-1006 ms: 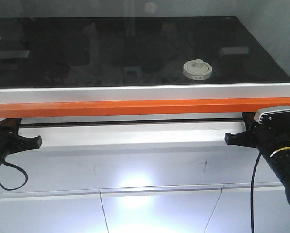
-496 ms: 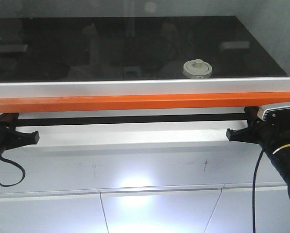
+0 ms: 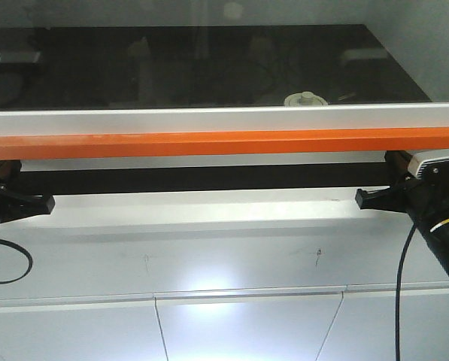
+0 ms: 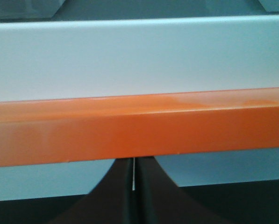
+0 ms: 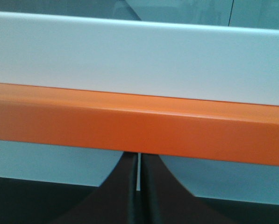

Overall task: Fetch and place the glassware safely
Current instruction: 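Push the sash upward with both grippers to open the hood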

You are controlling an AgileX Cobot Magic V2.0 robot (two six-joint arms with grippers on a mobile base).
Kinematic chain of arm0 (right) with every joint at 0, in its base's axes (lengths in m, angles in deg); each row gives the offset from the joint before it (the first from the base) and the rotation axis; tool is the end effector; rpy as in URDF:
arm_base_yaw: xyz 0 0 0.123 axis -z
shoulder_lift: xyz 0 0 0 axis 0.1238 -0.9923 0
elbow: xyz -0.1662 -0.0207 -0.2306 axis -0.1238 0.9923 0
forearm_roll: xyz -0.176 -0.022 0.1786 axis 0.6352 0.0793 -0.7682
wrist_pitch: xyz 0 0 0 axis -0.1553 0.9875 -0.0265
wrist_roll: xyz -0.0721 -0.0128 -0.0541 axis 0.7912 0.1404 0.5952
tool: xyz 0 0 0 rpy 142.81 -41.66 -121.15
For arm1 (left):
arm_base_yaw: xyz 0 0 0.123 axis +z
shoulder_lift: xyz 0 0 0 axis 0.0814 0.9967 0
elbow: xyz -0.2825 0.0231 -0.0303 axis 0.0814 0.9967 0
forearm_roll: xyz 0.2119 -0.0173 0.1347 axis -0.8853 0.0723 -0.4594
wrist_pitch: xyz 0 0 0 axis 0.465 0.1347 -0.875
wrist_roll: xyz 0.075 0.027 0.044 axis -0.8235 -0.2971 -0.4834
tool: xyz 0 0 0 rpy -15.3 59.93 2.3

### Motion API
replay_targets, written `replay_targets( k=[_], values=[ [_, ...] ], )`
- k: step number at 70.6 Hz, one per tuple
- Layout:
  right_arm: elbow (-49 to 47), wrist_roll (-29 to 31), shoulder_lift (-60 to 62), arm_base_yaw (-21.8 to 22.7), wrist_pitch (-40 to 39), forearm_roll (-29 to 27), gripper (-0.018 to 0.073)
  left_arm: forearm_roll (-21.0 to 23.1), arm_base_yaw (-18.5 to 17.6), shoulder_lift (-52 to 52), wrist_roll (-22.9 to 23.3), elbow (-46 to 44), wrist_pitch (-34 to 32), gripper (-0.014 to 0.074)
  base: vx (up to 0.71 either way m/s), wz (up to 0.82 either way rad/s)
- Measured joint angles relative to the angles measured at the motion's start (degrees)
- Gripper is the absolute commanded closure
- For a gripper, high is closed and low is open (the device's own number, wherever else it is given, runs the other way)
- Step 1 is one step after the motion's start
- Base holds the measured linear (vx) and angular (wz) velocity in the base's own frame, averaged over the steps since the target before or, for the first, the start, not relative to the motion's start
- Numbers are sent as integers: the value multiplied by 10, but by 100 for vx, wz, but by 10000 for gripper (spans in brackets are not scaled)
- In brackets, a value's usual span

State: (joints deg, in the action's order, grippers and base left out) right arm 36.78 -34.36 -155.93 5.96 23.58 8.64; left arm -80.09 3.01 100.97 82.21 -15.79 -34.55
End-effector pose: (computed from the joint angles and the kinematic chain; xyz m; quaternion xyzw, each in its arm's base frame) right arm 0.2830 0.0145 0.1887 -0.0696 0.7029 0.0133 0.7078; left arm 0.2672 -0.0077 0.2038 0.0159 0.7171 -0.0046 0.6968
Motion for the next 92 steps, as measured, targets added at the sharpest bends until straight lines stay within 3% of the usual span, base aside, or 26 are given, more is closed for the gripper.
replay_targets(
  k=[43,92],
  values=[
    [-1,0,60,0,-20,1,563,0,0,-72,0,-8,-4,603,0,0],
    [-95,-24,74,0,13,17,563,0,0,-106,0,-82,47,603,0,0]
  ],
)
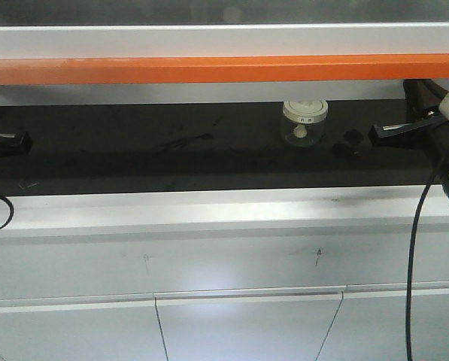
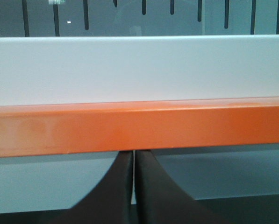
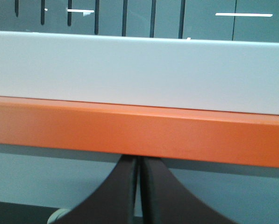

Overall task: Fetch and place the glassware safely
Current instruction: 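Push the sash upward with both grippers to open the hood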

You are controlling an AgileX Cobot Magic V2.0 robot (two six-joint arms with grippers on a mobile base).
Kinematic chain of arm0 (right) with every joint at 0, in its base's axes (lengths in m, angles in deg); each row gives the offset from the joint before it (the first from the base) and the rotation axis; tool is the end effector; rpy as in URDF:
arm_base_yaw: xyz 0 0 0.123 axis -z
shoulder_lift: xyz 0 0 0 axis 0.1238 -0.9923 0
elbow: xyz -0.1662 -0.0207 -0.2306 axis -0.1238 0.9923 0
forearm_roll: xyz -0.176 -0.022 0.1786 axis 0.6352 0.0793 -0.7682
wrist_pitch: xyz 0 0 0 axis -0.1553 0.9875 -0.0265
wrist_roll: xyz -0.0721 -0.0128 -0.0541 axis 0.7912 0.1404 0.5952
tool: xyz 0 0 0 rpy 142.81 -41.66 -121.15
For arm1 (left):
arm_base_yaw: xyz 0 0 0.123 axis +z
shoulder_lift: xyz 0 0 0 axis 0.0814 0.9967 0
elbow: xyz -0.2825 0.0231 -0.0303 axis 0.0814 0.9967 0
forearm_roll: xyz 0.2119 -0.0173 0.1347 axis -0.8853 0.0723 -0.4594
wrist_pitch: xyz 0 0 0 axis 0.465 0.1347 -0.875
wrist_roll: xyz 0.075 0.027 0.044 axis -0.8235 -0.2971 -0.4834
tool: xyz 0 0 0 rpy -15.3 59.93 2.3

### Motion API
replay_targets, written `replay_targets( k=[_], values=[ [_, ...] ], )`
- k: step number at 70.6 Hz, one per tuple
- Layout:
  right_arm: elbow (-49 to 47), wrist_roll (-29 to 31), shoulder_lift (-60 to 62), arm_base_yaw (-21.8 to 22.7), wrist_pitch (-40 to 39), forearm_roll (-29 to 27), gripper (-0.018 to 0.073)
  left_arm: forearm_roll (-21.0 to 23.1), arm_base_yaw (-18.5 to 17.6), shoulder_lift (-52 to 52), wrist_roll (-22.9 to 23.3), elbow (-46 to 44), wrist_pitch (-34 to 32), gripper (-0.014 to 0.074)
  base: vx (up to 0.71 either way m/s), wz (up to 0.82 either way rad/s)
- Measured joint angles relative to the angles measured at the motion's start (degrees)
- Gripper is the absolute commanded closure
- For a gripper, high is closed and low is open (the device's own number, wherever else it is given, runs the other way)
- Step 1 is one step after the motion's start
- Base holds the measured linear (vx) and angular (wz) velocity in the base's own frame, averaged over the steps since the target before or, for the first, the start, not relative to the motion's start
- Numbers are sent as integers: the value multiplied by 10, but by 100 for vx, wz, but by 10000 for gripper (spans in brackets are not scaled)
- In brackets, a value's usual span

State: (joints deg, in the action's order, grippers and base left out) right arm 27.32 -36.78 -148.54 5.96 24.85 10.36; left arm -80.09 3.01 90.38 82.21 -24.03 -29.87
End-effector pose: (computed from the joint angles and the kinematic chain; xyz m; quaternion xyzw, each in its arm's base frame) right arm 0.2991 0.0171 0.2660 -0.0712 0.6011 0.0237 0.7956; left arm 0.2690 -0.0077 0.2856 0.0139 0.6258 -0.0052 0.7798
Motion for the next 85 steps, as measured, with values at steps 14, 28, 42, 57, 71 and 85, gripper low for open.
replay_targets(
  k=[14,28,42,57,71,85],
  values=[
    [-5,-2,21,0,7,0,563,0,0,-19,0,-14,22,603,0,0],
    [-5,-3,54,0,25,0,563,0,0,-35,0,-36,46,603,0,0],
    [-24,-3,91,0,33,1,563,-4,0,-46,0,-65,71,603,0,0],
    [-54,-3,111,0,54,1,563,-13,0,-63,-1,-92,94,603,0,0],
    [-58,-3,114,0,69,2,563,-21,0,-81,-2,-103,68,603,0,0],
    [-58,-3,118,0,88,2,563,-22,0,-81,-2,-104,72,603,0,0]
  ],
)
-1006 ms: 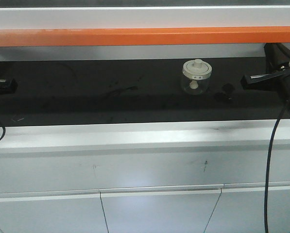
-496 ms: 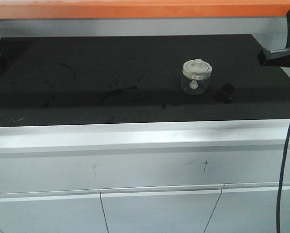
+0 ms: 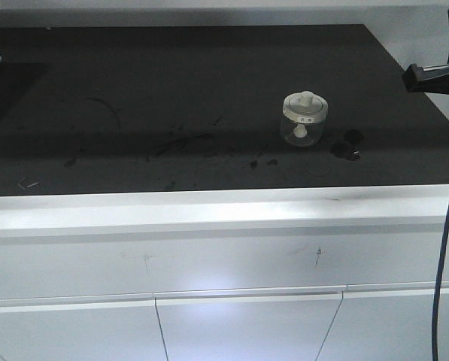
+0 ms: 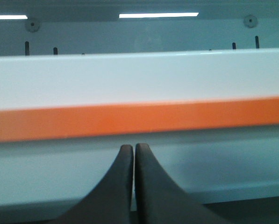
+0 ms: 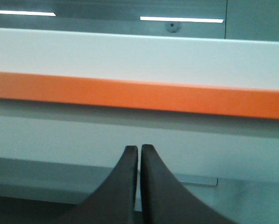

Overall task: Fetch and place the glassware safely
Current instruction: 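Push the sash upward with both grippers to open the hood, then reach the right gripper into the hood over the white-lidded glass jar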

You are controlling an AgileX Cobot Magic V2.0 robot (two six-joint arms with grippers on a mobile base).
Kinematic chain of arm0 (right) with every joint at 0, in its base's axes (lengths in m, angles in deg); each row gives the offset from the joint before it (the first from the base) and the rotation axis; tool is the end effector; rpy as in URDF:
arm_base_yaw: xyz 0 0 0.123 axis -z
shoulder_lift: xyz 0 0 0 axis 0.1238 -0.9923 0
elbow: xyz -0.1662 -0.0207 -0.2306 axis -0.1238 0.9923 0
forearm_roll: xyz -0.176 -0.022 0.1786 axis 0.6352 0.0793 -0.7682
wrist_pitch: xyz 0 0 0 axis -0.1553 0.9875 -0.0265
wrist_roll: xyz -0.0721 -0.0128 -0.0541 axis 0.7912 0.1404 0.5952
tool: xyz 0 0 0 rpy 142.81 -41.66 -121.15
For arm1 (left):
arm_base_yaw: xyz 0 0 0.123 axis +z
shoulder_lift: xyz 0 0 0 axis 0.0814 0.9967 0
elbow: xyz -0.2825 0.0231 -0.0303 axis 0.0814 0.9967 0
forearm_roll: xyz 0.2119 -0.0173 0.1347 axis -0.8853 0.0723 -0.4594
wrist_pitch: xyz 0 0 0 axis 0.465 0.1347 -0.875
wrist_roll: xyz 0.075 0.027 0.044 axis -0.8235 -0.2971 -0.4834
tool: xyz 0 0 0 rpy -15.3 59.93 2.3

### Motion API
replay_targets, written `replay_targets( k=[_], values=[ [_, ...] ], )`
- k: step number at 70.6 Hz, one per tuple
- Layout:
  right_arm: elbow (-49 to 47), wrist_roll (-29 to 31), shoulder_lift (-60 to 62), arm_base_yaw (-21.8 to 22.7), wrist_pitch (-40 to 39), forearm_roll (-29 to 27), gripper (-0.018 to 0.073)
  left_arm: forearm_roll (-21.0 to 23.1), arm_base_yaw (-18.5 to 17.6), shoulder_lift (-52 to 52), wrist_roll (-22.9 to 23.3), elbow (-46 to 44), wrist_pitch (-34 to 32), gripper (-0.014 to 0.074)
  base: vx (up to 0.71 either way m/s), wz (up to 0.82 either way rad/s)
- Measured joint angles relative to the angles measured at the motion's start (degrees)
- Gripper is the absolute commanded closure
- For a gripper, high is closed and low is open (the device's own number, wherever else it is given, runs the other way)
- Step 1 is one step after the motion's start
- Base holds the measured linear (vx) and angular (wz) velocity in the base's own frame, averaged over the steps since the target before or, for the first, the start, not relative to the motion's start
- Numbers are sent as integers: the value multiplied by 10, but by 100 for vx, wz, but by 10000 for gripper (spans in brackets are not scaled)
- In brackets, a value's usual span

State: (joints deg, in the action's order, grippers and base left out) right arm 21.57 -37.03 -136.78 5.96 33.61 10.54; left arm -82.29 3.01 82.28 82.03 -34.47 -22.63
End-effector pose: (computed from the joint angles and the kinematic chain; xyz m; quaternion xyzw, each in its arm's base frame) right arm 0.2771 0.0159 0.3423 -0.0720 0.5387 0.0102 0.8393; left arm 0.2576 -0.0099 0.3694 0.0317 0.5454 -0.0001 0.8375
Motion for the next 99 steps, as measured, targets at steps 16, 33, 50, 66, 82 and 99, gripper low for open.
replay_targets(
  k=[16,33,50,66,82,99],
  values=[
    [0,-1,18,0,69,25,563,0,0,-19,0,0,83,603,0,0],
    [0,-50,57,0,141,36,563,0,0,-82,0,0,212,603,0,0],
    [0,-136,96,0,214,126,563,-9,-1,-144,0,0,315,603,0,0],
    [0,-249,131,0,238,250,563,-27,-20,-219,0,63,358,603,0,0],
    [0,-306,160,0,283,314,563,-28,-39,-317,4,172,371,603,0,0],
    [20,-350,173,0,290,338,563,-28,-41,-396,19,237,421,603,0,0]
  ],
)
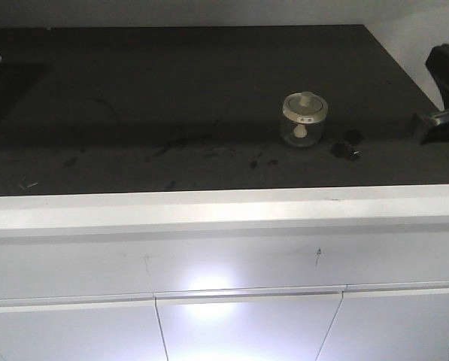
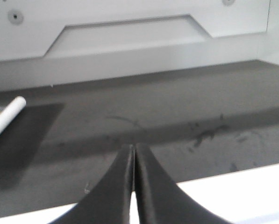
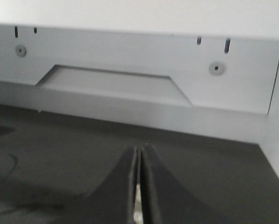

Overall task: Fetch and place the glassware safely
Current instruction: 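Reach the right gripper into the hood over the white-lidded glass jar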

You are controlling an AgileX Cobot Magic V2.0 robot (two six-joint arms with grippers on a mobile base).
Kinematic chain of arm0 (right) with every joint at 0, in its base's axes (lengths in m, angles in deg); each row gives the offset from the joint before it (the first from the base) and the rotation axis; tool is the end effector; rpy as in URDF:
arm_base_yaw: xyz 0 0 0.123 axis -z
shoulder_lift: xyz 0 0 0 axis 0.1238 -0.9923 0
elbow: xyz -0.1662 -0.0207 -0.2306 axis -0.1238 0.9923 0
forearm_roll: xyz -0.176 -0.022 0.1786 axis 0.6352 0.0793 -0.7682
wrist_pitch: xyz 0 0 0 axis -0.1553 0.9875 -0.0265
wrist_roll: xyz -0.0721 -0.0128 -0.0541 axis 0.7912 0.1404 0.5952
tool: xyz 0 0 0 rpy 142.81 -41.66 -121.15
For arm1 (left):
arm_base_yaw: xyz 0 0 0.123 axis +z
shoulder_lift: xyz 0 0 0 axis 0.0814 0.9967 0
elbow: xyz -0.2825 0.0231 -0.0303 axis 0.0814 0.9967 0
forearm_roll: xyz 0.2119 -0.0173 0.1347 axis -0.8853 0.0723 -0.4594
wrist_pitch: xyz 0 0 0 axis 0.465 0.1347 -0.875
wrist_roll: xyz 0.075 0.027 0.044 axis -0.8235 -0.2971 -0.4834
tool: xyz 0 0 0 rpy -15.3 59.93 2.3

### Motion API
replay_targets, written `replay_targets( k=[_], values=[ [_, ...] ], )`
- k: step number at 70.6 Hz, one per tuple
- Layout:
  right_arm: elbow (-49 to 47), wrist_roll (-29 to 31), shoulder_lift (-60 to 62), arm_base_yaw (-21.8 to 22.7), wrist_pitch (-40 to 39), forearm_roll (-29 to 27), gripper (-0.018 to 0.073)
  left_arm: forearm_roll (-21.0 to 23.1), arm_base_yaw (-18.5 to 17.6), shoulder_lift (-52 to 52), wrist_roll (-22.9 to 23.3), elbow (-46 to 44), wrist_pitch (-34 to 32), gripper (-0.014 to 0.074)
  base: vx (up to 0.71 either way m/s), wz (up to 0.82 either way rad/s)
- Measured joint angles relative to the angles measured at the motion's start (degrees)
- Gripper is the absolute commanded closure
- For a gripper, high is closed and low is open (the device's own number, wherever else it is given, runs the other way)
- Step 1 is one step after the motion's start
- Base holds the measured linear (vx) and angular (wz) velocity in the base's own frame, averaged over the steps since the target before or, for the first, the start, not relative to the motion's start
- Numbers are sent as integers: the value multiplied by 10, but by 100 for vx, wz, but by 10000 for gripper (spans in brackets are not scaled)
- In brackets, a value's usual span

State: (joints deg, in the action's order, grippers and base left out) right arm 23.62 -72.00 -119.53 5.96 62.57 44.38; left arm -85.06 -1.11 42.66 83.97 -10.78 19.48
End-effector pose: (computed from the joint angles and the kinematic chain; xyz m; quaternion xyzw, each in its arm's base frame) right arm 0.2176 0.0293 0.3536 -0.1291 0.6637 0.0785 0.7326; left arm 0.1131 -0.0117 0.2910 0.0632 0.7189 -0.0113 0.6921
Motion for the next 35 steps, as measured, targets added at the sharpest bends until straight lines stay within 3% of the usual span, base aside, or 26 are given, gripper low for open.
replay_targets(
  k=[22,35],
  values=[
    [37,-5,-1,0,5,3,557,1,0,-9,0,7,6,603,0,0],
    [36,-5,-36,0,-7,37,438,1,0,-9,0,7,7,603,0,0]
  ],
)
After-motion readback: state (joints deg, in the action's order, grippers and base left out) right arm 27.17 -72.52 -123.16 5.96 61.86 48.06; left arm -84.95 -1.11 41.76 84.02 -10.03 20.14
